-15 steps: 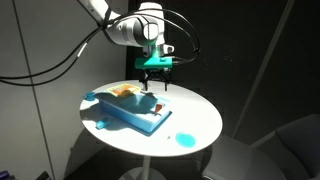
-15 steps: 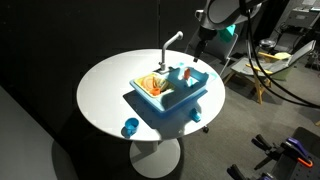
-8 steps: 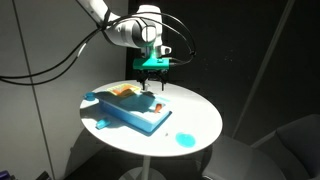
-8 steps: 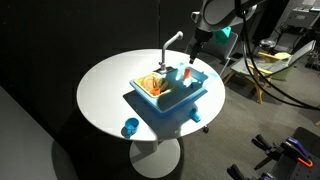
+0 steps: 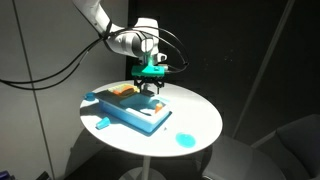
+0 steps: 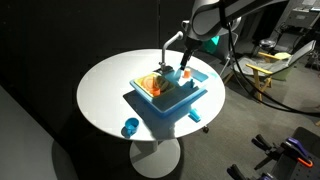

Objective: Remove the orange cup from the sink and place it on the table without changing its upside down position

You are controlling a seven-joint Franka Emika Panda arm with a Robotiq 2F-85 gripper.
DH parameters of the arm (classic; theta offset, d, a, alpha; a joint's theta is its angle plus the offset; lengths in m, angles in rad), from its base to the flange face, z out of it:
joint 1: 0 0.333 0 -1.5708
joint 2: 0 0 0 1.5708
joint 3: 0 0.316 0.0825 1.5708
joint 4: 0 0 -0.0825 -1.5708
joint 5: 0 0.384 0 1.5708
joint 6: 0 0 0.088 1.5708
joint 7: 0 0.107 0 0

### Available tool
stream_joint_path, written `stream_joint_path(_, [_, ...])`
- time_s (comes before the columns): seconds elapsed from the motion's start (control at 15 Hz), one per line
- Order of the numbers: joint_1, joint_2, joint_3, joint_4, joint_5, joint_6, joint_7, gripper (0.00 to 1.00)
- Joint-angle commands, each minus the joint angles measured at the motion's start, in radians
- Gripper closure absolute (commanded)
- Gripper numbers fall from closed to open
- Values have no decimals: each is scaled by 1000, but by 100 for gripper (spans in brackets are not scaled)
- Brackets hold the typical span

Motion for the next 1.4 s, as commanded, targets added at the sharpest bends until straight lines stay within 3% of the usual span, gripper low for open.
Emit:
stream_joint_path(0.0, [-1,40,-1,49,-2,12,5,0])
stream_joint_path(1.33, [-15,95,-32,67,-26,43,5,0])
